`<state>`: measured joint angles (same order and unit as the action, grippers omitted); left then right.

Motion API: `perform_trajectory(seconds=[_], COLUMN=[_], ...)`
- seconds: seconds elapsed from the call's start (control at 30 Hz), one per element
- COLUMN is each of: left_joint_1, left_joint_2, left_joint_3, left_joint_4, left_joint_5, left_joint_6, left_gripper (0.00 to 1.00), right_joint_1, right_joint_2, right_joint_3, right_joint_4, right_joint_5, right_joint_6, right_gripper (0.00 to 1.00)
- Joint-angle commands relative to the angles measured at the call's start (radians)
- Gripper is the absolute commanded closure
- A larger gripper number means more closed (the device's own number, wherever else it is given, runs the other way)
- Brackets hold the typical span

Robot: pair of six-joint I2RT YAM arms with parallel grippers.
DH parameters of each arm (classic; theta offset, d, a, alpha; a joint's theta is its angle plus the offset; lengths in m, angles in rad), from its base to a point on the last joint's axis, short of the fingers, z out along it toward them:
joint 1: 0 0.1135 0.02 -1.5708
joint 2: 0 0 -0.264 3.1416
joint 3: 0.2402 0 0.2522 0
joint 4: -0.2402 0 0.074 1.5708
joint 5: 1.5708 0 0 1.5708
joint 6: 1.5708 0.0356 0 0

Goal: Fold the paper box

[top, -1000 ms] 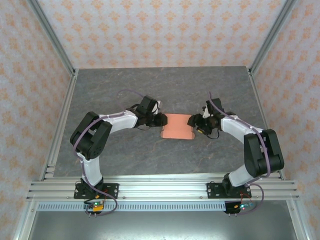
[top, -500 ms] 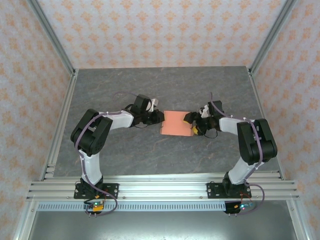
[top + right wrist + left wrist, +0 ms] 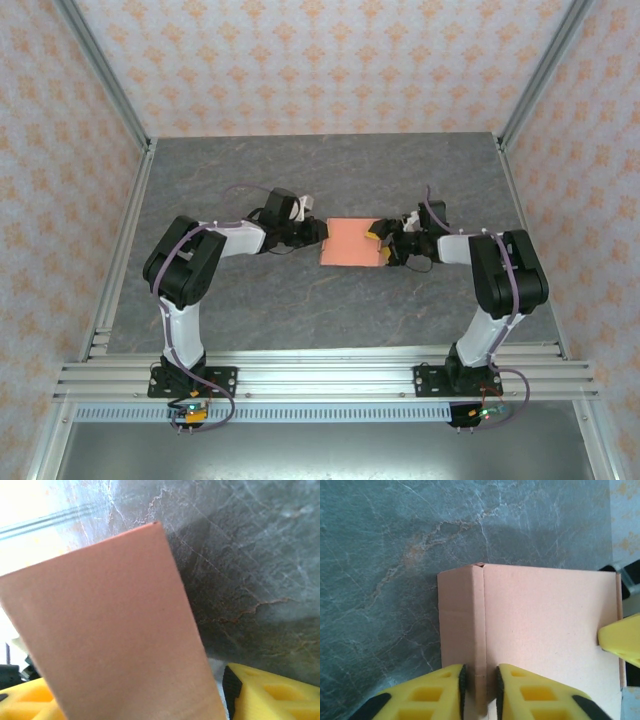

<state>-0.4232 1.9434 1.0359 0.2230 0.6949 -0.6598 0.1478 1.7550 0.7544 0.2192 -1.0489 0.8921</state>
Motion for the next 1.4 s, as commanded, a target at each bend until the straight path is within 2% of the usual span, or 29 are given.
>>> perform_trajectory(seconds=[0.0,0.1,0.2,0.3,0.33,0.4,0.5,0.57,0.63,0.7,0.77,0.87,0.93,1.07,1.2,1.3,1.37], left_joint_1=[-0.005,-0.008,-0.008,-0.008,-0.008,-0.017,-0.081,-0.106,-0.133,-0.163,-0.182,-0.236,-0.27,-0.282,-0.291,-0.291,-0.292], left_joint_2=[-0.024,-0.125,-0.205,-0.283,-0.312,-0.378,-0.457,-0.5,-0.56,-0.628,-0.667,-0.644,-0.594,-0.508,-0.443,-0.406,-0.356], left_joint_3=[-0.064,-0.061,-0.065,-0.086,-0.107,-0.162,-0.165,-0.202,-0.289,-0.363,-0.374,-0.324,-0.289,-0.272,-0.239,-0.231,-0.181], left_joint_4=[-0.053,-0.05,-0.023,0.005,0.034,0.071,-0.1,-0.099,-0.015,0.051,0.044,-0.117,-0.176,-0.123,-0.116,-0.065,-0.13], left_joint_5=[-0.045,-0.089,-0.124,-0.173,-0.187,-0.2,-0.294,-0.29,-0.26,-0.248,-0.263,-0.346,-0.424,-0.469,-0.471,-0.509,-0.508], left_joint_6=[-0.054,-0.062,-0.064,0.018,0.067,0.266,0.619,0.746,0.882,0.989,1.051,1.24,1.31,1.332,1.379,1.374,1.403], left_gripper=[0.7,0.58,0.47,0.42,0.4,0.37,0.33,0.31,0.25,0.19,0.14,0.13,0.14,0.16,0.25,0.27,0.28], right_joint_1=[0.012,0.013,0.013,0.013,0.014,0.013,0.012,0.012,0.009,0.006,0.003,0.002,0.002,-0.001,-0.001,-0.001,-0.001], right_joint_2=[-0.024,-0.047,-0.044,-0.047,-0.048,-0.041,-0.033,-0.042,-0.042,-0.042,-0.042,-0.036,-0.032,-0.026,-0.041,-0.041,-0.046], right_joint_3=[0.021,0.074,0.105,0.111,0.112,0.133,0.16,0.156,0.156,0.166,0.171,0.176,0.184,0.212,0.192,0.198,0.192], right_joint_4=[0.02,-0.125,-0.185,-0.218,-0.23,-0.326,-0.483,-0.542,-0.577,-0.624,-0.652,-0.652,-0.652,-0.687,-0.624,-0.611,-0.592], right_joint_5=[-0.028,-0.025,-0.06,-0.08,-0.084,-0.106,-0.137,-0.129,-0.142,-0.146,-0.134,-0.134,-0.131,-0.096,-0.068,-0.068,-0.053], right_joint_6=[0.14,0.132,0.145,0.187,0.2,0.203,0.17,0.158,0.158,0.152,0.148,0.167,0.178,0.168,0.231,0.24,0.252], right_gripper=[0.39,0.44,0.49,0.54,0.55,0.56,0.61,0.66,0.66,0.61,0.61,0.62,0.62,0.6,0.59,0.59,0.58])
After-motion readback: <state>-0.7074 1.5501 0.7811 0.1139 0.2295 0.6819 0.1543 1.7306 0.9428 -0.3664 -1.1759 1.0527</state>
